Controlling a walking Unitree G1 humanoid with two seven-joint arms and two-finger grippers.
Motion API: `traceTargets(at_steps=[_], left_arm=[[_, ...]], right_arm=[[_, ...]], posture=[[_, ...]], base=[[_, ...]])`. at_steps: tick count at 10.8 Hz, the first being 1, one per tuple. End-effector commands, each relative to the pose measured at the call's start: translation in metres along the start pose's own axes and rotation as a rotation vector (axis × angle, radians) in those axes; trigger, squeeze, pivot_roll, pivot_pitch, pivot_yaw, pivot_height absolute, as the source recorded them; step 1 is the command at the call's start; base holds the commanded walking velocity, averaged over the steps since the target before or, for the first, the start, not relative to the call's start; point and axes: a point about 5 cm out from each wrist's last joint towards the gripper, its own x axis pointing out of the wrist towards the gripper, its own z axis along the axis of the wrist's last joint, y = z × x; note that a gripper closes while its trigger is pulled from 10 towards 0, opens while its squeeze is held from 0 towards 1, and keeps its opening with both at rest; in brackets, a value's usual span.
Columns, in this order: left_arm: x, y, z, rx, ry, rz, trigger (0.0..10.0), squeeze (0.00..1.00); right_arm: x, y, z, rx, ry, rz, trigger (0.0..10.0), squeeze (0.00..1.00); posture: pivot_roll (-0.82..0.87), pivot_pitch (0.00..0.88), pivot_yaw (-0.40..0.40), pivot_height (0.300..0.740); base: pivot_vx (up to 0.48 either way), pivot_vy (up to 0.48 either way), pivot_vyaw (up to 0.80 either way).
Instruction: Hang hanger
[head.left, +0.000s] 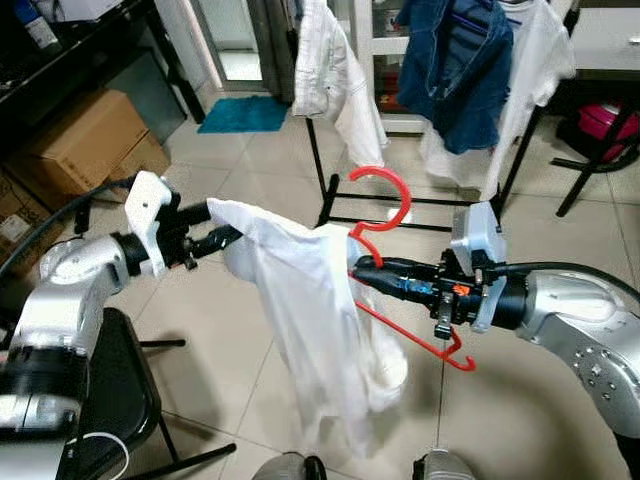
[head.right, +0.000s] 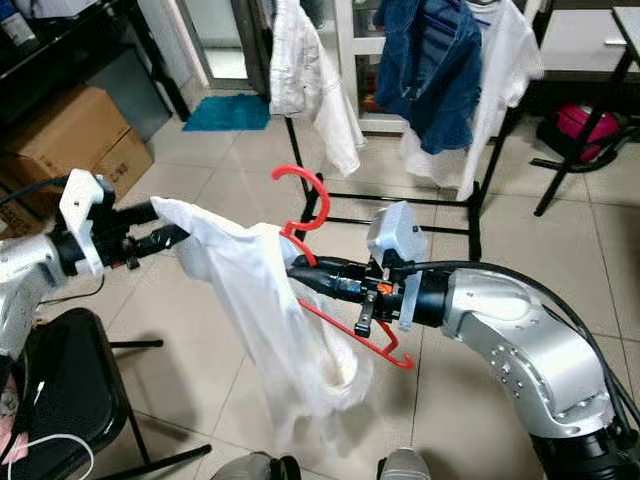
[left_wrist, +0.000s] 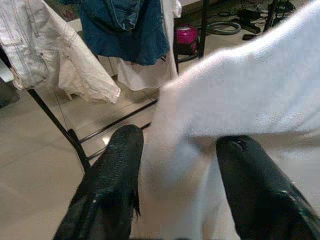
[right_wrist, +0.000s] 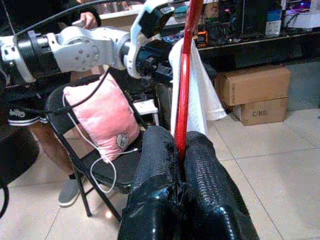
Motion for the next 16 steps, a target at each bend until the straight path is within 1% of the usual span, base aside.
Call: traceTargets(at_steps=[1, 3, 5, 7, 8, 11, 13, 14, 15, 16], left_arm=[[-0.006, 0.001, -0.001, -0.008, -0.002, 0.015, 0.0, 0.00], [-0.009, 0.000, -0.005, -0.014, 0.007, 0.020, 0.0, 0.00], [-0.012, 0.002, -0.010, -0.021, 0.028, 0.061, 0.0, 0.00], [-0.015, 0.008, -0.011, -0.016, 0.022, 0.153, 0.0, 0.00], [-0.018, 0.013, -0.010, -0.019, 0.004, 0.215, 0.0, 0.00], [-0.026, 0.024, -0.012, -0.040, -0.032, 0.368, 0.0, 0.00], [-0.029, 0.028, -0.016, -0.056, -0.050, 0.467, 0.0, 0.00], [-0.028, 0.025, -0.016, -0.057, -0.067, 0.452, 0.0, 0.00], [-0.023, 0.018, -0.012, -0.076, -0.122, 0.395, 2.7, 0.00], [-0.018, 0.007, -0.003, -0.077, -0.202, 0.280, 10.0, 0.00]], right_arm=[[0.000, 0.006, 0.007, -0.013, -0.029, 0.036, 10.0, 0.00], [0.001, 0.006, 0.007, -0.010, -0.028, 0.040, 10.0, 0.00], [0.002, 0.005, 0.008, -0.011, -0.033, 0.042, 10.0, 0.00], [0.003, 0.005, 0.008, -0.008, -0.038, 0.033, 10.0, 0.00], [0.004, 0.003, 0.008, -0.001, -0.049, 0.012, 10.0, 0.00], [0.001, -0.001, 0.010, 0.000, -0.075, -0.035, 10.0, 0.00], [0.000, -0.003, 0.011, -0.002, -0.082, -0.059, 10.0, 0.00], [-0.001, -0.004, 0.011, 0.000, -0.085, -0.060, 10.0, 0.00], [-0.001, -0.003, 0.011, 0.002, -0.085, -0.056, 10.0, 0.00], [-0.001, -0.003, 0.011, 0.003, -0.085, -0.055, 10.0, 0.00]], posture=[[-0.15, 0.090, 0.182, 0.740], [-0.15, 0.095, 0.177, 0.740], [-0.14, 0.097, 0.177, 0.740], [-0.14, 0.097, 0.182, 0.740], [-0.14, 0.096, 0.184, 0.740], [-0.14, 0.098, 0.192, 0.740], [-0.14, 0.099, 0.192, 0.740], [-0.14, 0.099, 0.189, 0.740], [-0.14, 0.099, 0.187, 0.740], [-0.14, 0.098, 0.187, 0.740]], base=[[0.000, 0.000, 0.00], [0.000, 0.000, 0.00], [0.000, 0.000, 0.00], [0.000, 0.000, 0.00], [0.000, 0.000, 0.00], [0.000, 0.000, 0.00], [0.000, 0.000, 0.00], [0.000, 0.000, 0.00], [0.000, 0.000, 0.00], [0.000, 0.000, 0.00]])
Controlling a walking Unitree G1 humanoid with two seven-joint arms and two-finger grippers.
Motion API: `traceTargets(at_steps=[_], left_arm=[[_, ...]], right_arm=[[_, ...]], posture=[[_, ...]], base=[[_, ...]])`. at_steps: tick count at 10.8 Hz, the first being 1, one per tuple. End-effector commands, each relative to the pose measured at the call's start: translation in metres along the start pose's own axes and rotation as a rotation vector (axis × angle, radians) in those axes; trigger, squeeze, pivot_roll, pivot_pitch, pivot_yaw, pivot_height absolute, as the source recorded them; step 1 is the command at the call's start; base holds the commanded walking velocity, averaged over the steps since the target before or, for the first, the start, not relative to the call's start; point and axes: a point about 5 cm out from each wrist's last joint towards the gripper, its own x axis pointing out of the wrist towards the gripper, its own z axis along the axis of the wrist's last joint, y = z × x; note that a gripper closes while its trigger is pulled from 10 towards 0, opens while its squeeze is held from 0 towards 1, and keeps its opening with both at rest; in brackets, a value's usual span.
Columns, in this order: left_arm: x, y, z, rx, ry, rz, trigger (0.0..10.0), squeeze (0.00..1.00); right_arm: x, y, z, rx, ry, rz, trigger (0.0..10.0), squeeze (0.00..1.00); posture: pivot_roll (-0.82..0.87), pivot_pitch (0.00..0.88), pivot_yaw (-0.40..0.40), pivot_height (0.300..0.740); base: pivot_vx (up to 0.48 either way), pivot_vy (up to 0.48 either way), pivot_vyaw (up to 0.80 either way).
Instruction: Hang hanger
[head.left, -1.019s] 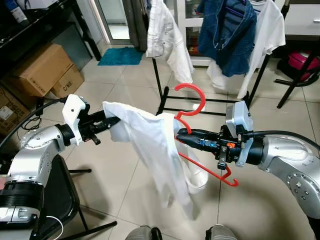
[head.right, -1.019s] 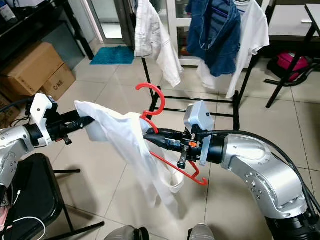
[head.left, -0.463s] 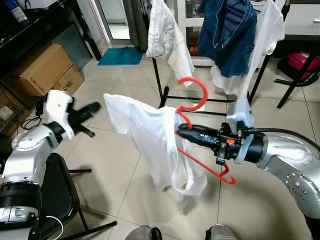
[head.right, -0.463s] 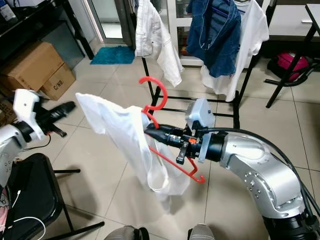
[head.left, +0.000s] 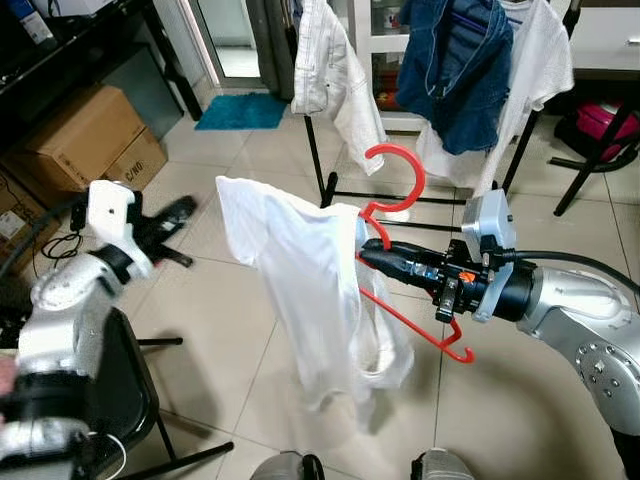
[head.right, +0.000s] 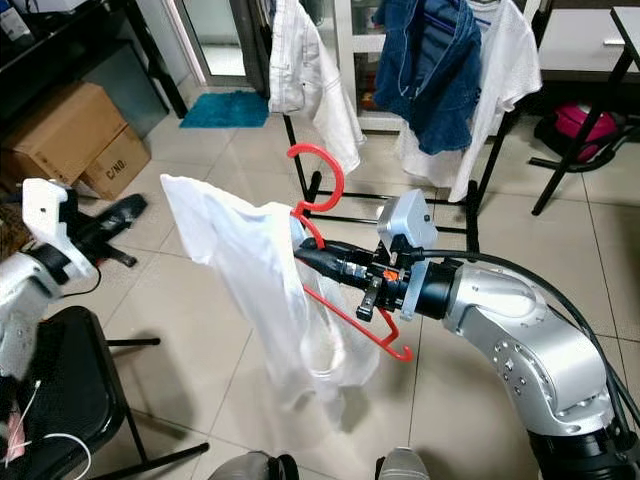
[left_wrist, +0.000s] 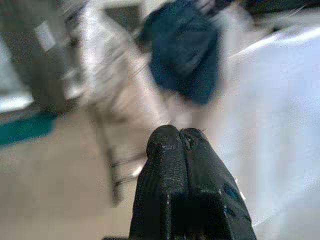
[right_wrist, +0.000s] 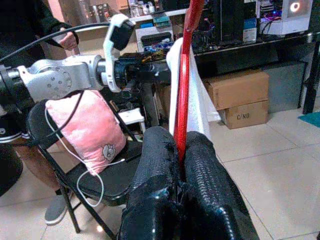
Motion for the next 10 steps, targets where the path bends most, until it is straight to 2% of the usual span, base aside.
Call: traceTargets(at_steps=[1, 6, 8, 9, 10], left_arm=[[-0.003, -0.002, 0.009, 0.017, -0.053, -0.047, 10.0, 1.00], [-0.017, -0.008, -0.003, 0.057, 0.065, -0.114, 10.0, 1.00], [-0.011, -0.002, -0.007, 0.108, 0.103, -0.070, 10.0, 0.96], [-0.009, -0.002, -0.007, 0.108, 0.108, -0.074, 10.0, 0.14], [0.002, -0.001, -0.007, 0.090, 0.126, -0.092, 10.0, 0.00]], right_arm=[[0.002, 0.003, 0.007, -0.012, -0.032, 0.026, 10.0, 0.00], [0.002, 0.003, 0.006, -0.012, -0.029, 0.033, 10.0, 0.00], [0.003, 0.002, 0.007, -0.014, -0.032, 0.041, 10.0, 0.00], [0.003, 0.002, 0.007, -0.014, -0.032, 0.042, 10.0, 0.00], [0.005, 0.001, 0.008, -0.019, -0.033, 0.043, 10.0, 0.00]], posture=[[-0.14, 0.098, 0.188, 0.740], [-0.13, 0.092, 0.192, 0.740], [-0.13, 0.089, 0.186, 0.740], [-0.13, 0.087, 0.186, 0.740], [-0.13, 0.085, 0.187, 0.740]], base=[[0.000, 0.000, 0.00], [0.000, 0.000, 0.00], [0.000, 0.000, 0.00], [0.000, 0.000, 0.00], [0.000, 0.000, 0.00]])
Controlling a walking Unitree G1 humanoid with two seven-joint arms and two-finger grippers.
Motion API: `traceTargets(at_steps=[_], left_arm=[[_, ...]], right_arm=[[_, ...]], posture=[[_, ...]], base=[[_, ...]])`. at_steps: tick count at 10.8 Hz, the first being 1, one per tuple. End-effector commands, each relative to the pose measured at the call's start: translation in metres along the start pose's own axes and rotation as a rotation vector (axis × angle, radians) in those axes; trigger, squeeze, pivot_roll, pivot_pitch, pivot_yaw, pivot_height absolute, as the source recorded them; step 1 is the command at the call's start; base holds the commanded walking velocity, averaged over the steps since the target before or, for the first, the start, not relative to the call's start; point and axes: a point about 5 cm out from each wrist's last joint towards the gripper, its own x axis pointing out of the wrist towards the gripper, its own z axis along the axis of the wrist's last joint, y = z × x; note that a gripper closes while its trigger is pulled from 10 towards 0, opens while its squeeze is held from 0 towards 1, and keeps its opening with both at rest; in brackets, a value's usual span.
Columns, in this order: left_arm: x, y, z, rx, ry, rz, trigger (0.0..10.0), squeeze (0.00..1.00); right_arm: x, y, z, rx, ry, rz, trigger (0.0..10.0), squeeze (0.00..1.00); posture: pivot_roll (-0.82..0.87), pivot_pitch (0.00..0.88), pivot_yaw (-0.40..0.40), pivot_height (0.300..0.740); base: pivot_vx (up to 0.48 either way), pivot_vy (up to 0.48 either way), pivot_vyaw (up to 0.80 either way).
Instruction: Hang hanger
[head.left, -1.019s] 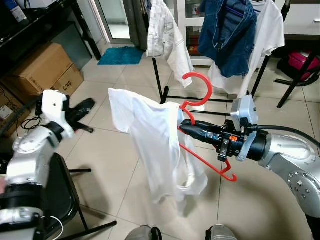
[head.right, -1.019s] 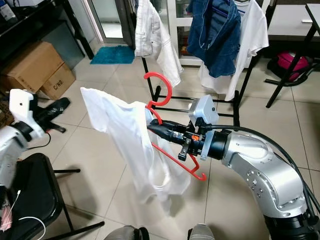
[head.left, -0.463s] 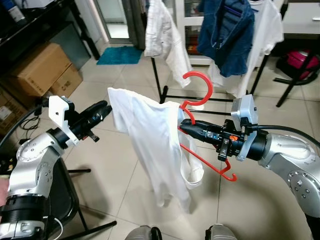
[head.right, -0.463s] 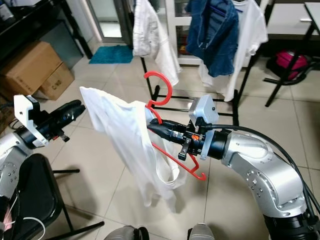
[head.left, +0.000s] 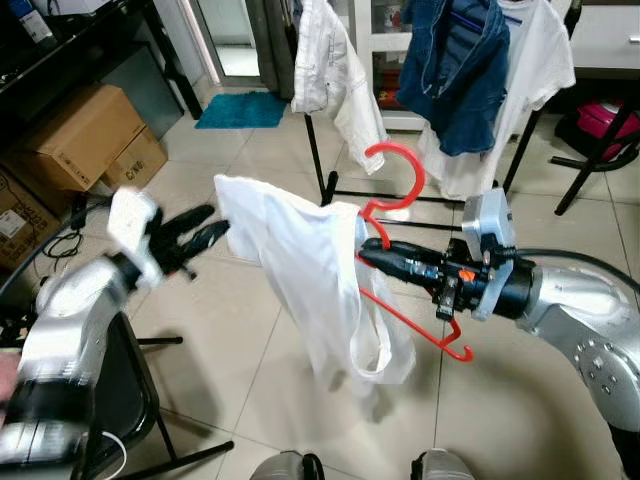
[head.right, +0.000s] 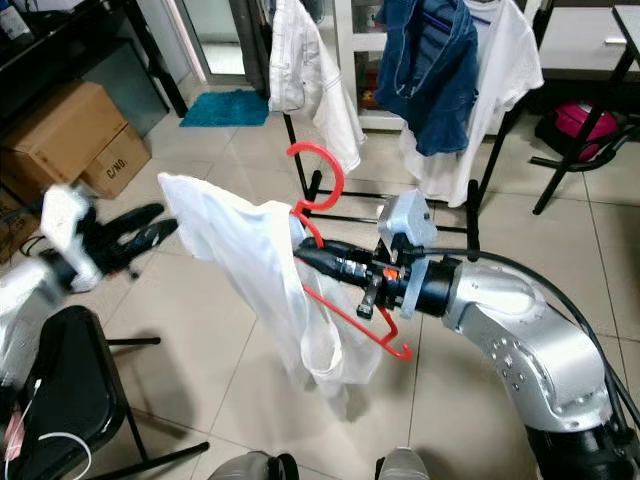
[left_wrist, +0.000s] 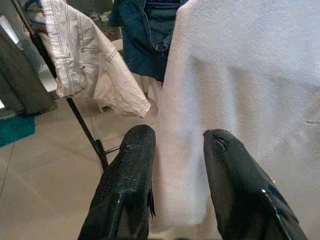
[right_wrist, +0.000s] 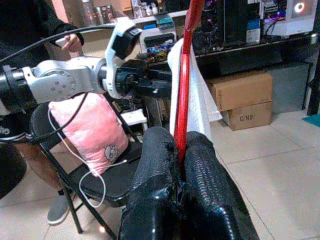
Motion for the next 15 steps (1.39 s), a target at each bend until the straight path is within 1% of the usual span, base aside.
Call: traceTargets(at_steps=[1, 2, 3, 4, 6, 8, 12, 14, 15], left_arm=[[0.001, 0.003, -0.004, -0.010, 0.037, -0.001, 10.0, 0.00], [0.007, 0.005, -0.007, 0.007, 0.065, 0.001, 10.0, 0.00], [0.014, 0.007, -0.006, 0.016, 0.069, 0.016, 2.7, 0.00], [0.017, 0.010, -0.006, 0.019, 0.070, 0.035, 0.0, 0.00], [0.021, 0.012, -0.006, 0.001, 0.059, 0.023, 0.0, 0.00], [0.025, 0.014, -0.007, 0.006, 0.066, 0.004, 0.0, 0.00], [0.030, 0.012, -0.006, 0.009, 0.045, -0.038, 0.0, 0.00], [0.030, 0.014, -0.006, 0.018, 0.039, -0.036, 0.0, 0.00], [0.028, 0.016, -0.005, 0.024, 0.031, -0.008, 0.0, 0.00]], right_arm=[[0.004, 0.004, 0.006, -0.021, -0.029, 0.031, 10.0, 0.00], [0.004, 0.005, 0.006, -0.022, -0.029, 0.034, 10.0, 0.00], [0.005, 0.005, 0.006, -0.024, -0.028, 0.035, 10.0, 0.00], [0.005, 0.006, 0.006, -0.026, -0.029, 0.035, 10.0, 0.00], [0.005, 0.007, 0.007, -0.027, -0.032, 0.036, 10.0, 0.00], [0.005, 0.008, 0.007, -0.027, -0.029, 0.042, 10.0, 0.00], [0.004, 0.009, 0.006, -0.027, -0.029, 0.040, 10.0, 0.00], [0.004, 0.010, 0.006, -0.026, -0.028, 0.039, 10.0, 0.00], [0.005, 0.010, 0.005, -0.025, -0.028, 0.040, 10.0, 0.00]], posture=[[-0.14, 0.083, 0.188, 0.740], [-0.14, 0.083, 0.192, 0.740], [-0.14, 0.082, 0.195, 0.740], [-0.14, 0.081, 0.200, 0.740], [-0.15, 0.080, 0.203, 0.740], [-0.15, 0.078, 0.200, 0.740], [-0.16, 0.070, 0.207, 0.740], [-0.16, 0.068, 0.206, 0.740], [-0.15, 0.068, 0.206, 0.740]], base=[[0.000, 0.000, 0.00], [0.000, 0.000, 0.00], [0.000, 0.000, 0.00], [0.000, 0.000, 0.00], [0.000, 0.000, 0.00], [0.000, 0.000, 0.00], [0.000, 0.000, 0.00], [0.000, 0.000, 0.00], [0.000, 0.000, 0.00]])
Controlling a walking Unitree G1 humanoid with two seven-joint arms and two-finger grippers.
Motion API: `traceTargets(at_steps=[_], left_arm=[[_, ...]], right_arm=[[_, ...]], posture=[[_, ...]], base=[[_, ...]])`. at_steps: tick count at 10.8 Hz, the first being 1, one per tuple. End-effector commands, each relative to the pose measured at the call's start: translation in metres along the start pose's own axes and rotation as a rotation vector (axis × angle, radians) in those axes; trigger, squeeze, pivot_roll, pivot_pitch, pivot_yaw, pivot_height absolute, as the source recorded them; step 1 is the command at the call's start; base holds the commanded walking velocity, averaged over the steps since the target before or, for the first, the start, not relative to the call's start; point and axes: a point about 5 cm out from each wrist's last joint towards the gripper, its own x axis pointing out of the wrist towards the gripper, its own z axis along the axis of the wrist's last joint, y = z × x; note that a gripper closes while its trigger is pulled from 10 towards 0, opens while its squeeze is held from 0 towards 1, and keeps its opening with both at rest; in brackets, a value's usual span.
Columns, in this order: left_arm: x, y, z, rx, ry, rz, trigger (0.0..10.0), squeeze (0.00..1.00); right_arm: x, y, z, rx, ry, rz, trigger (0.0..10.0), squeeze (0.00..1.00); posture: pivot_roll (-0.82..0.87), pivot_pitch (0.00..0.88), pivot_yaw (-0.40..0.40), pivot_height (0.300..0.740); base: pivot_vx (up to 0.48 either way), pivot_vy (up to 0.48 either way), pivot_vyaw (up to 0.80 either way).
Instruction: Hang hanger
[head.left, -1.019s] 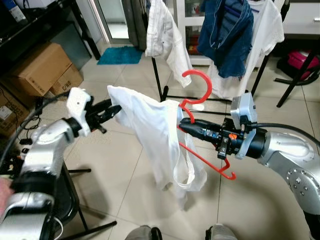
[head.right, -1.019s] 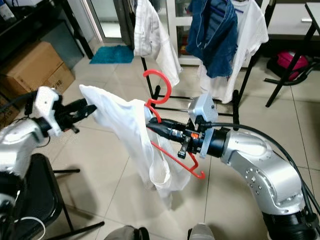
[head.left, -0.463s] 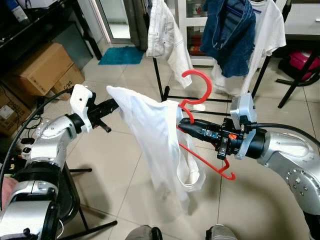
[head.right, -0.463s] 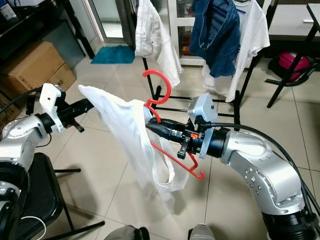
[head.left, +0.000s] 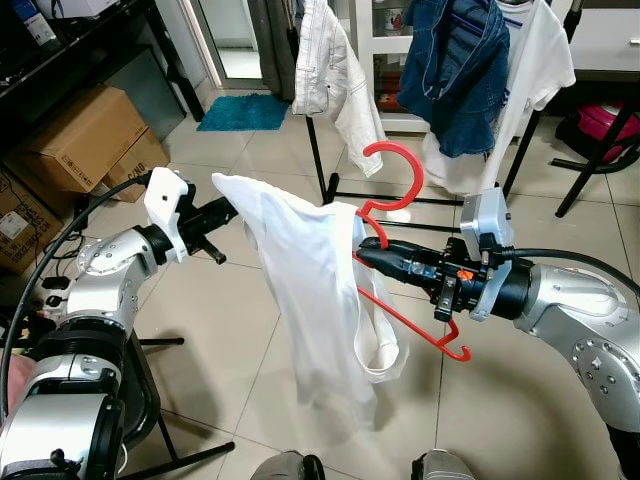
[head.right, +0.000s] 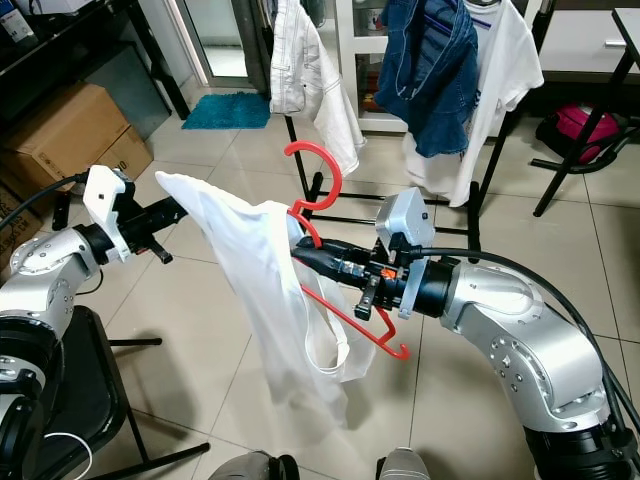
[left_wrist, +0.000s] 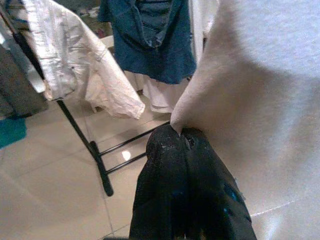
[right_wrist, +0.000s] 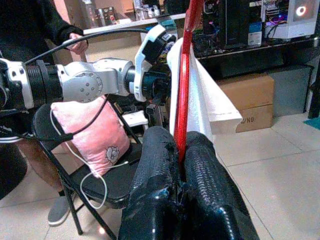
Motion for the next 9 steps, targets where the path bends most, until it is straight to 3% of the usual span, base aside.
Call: traceTargets(at_steps=[1, 4, 8, 9], left_arm=[[-0.009, 0.010, -0.001, 0.012, 0.007, 0.081, 0.0, 0.00], [-0.036, 0.038, -0.004, -0.014, -0.025, 0.413, 0.0, 0.00], [-0.047, 0.036, -0.021, -0.029, 0.030, 0.501, 0.0, 0.00], [-0.054, 0.039, -0.028, -0.032, 0.058, 0.573, 0.0, 0.00]], right_arm=[[0.004, 0.008, 0.005, -0.026, -0.023, 0.032, 10.0, 0.00], [0.004, 0.004, 0.004, -0.028, -0.018, -0.001, 10.0, 0.00], [0.005, 0.003, 0.005, -0.028, -0.025, -0.009, 10.0, 0.00], [0.005, 0.002, 0.005, -0.029, -0.028, -0.015, 10.0, 0.00]], posture=[[-0.15, 0.069, 0.206, 0.740], [-0.14, 0.075, 0.206, 0.740], [-0.14, 0.077, 0.206, 0.740], [-0.13, 0.081, 0.206, 0.740]], base=[[0.000, 0.000, 0.00], [0.000, 0.000, 0.00], [0.000, 0.000, 0.00], [0.000, 0.000, 0.00]])
